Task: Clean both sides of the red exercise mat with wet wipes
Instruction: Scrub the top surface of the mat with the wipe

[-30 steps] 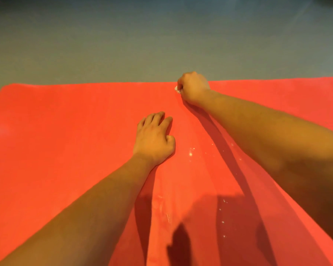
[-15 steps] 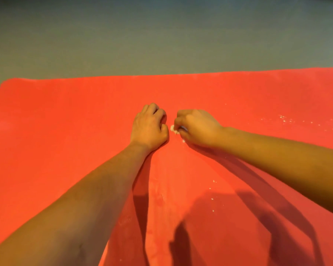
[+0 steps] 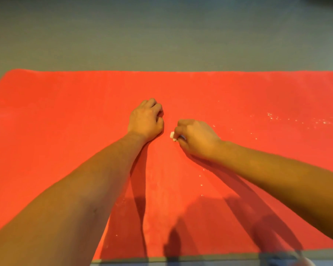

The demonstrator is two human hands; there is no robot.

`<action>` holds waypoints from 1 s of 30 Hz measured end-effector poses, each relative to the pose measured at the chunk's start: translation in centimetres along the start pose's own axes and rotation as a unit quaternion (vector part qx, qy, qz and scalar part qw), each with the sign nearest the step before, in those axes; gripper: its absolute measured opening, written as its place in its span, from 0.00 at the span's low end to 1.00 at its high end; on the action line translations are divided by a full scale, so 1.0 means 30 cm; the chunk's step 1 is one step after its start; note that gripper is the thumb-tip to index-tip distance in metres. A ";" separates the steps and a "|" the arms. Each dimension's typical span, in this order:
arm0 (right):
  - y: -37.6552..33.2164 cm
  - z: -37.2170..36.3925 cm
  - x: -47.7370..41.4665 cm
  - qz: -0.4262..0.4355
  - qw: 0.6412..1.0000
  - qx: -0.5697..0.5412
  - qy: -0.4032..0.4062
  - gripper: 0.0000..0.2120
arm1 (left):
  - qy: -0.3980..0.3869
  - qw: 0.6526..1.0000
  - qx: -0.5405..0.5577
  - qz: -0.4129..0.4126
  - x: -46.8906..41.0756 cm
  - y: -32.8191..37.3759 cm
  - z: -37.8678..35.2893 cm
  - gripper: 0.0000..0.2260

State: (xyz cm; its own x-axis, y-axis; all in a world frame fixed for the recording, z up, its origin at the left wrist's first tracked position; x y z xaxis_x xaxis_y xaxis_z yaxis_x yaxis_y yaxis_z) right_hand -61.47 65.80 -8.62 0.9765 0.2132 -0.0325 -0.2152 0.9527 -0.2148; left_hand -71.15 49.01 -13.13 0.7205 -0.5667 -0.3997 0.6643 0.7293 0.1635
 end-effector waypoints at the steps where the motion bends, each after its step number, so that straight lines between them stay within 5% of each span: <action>1: -0.010 -0.005 0.047 0.018 1.000 -0.002 -0.004 0.08 | 0.000 1.000 -0.003 -0.002 -0.001 0.001 -0.001 0.08; 5: -0.015 -0.005 0.059 0.031 0.999 0.009 -0.009 0.07 | -0.011 1.000 -0.013 -0.004 -0.005 0.009 0.002 0.09; 12: 0.050 0.002 -0.203 -0.115 0.991 0.062 0.003 0.11 | -0.122 0.992 -0.007 0.037 -0.007 0.046 0.048 0.12; 22: -0.094 -0.038 0.194 -0.056 0.998 0.041 0.005 0.07 | -0.277 0.958 0.022 0.074 0.116 0.168 0.145 0.32; 26: -0.079 -0.029 0.102 -0.101 0.993 0.053 0.024 0.05 | -0.297 0.954 -0.010 0.035 0.168 0.236 0.200 0.29; 30: -0.041 0.029 -0.059 -0.177 0.982 0.065 0.027 0.08 | -0.351 0.935 0.003 0.046 0.249 0.279 0.221 0.42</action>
State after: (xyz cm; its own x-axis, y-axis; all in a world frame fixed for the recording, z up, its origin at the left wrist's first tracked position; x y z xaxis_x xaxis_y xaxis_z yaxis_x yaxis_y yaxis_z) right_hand -62.94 64.43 -7.46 0.9890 -0.1447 -0.0303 0.1412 0.9854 -0.0952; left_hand -58.89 48.35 -8.77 0.7262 -0.6153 0.3066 0.5926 0.7864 0.1746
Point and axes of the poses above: each hand's wrist, its own x-axis away from the middle knuckle, its own z-axis out of the back of the hand, y = z × x, the point moved 3 cm from there along -x, towards the middle knuckle, and after that the axes turned 14 degrees about -z, right-handed, at the moved point
